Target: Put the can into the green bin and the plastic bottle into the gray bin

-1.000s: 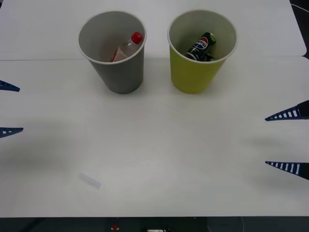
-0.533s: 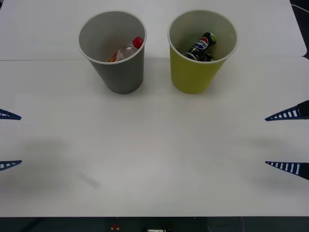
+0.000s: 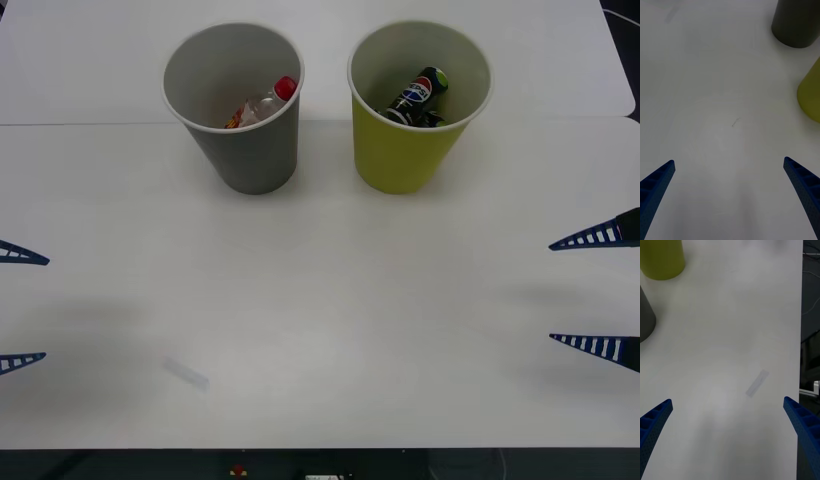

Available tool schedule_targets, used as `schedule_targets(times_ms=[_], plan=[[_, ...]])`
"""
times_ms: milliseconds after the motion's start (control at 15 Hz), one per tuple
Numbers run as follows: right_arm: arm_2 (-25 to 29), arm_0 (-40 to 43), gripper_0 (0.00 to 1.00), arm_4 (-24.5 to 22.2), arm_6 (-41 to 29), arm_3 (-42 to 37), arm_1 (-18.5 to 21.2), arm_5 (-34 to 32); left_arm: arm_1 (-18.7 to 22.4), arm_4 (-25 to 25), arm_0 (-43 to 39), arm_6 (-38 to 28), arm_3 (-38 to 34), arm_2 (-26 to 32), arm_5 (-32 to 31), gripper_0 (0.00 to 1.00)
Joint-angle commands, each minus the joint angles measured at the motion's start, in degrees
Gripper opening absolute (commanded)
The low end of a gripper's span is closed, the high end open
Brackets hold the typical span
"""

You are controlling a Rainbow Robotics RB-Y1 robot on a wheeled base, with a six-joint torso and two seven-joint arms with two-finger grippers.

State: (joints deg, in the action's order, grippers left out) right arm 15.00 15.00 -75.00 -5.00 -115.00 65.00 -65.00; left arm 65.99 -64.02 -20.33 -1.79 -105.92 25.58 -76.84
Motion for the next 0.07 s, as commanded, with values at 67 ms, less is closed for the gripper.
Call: schedule_targets(times_ms=[67], plan=[[0.0,0.0,1.0,0.0,0.0,0.0,0.0,0.0,0.01,-0.05,0.03,0.03,0.01,0.0,0.02,1.0]])
